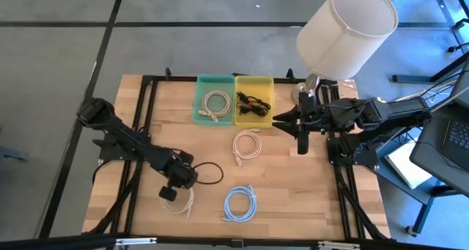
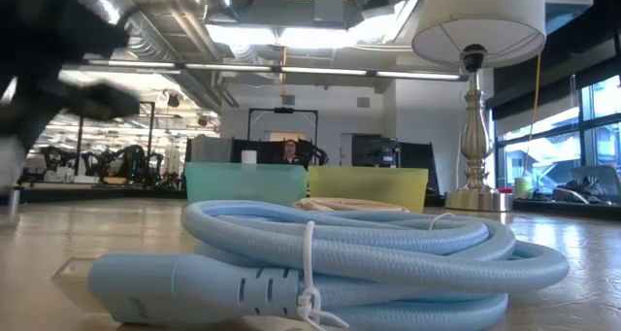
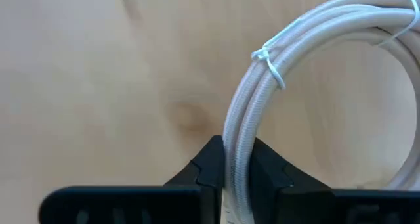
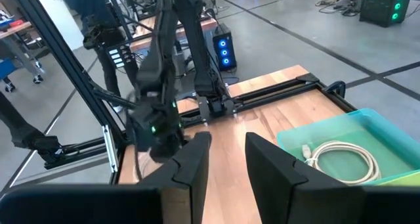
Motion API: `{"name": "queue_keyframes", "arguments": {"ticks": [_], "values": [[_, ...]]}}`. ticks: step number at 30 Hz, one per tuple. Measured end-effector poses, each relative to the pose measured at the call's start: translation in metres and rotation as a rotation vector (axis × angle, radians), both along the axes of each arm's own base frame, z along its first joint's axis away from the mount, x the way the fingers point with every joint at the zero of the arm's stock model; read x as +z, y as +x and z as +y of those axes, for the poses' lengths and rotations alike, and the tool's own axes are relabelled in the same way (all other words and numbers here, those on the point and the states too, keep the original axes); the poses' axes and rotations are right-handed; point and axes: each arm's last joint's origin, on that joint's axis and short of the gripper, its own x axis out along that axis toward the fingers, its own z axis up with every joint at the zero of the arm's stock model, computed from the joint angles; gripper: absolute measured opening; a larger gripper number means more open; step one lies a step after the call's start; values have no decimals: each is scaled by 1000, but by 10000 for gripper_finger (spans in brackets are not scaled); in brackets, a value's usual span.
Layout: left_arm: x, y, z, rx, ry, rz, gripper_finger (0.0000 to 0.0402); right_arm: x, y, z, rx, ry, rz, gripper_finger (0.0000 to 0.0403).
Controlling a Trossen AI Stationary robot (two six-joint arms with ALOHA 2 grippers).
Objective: Pick & Place USB Port
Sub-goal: Put the bottom brown HDMI cable into the green bin
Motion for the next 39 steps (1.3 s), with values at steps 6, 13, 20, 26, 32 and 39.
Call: {"name": "queue_keyframes", "arguments": {"ticks": [6,13,20,26,32,39], "values": [[89,14,25,67,140,-185,33,0,0,0,0,1,0,103],[154,21,99,281,293,-435,33,2,0,0,0,6,-18,103],[154,34,191,424,392,-484,33,2,0,3,13,8,-18,103],[135,37,254,478,353,-452,33,1,-1,6,23,22,-15,103],[100,43,292,473,277,-340,33,0,-2,6,19,31,-2,103],[58,52,316,429,244,-207,33,0,-2,6,13,49,-3,103]]}}
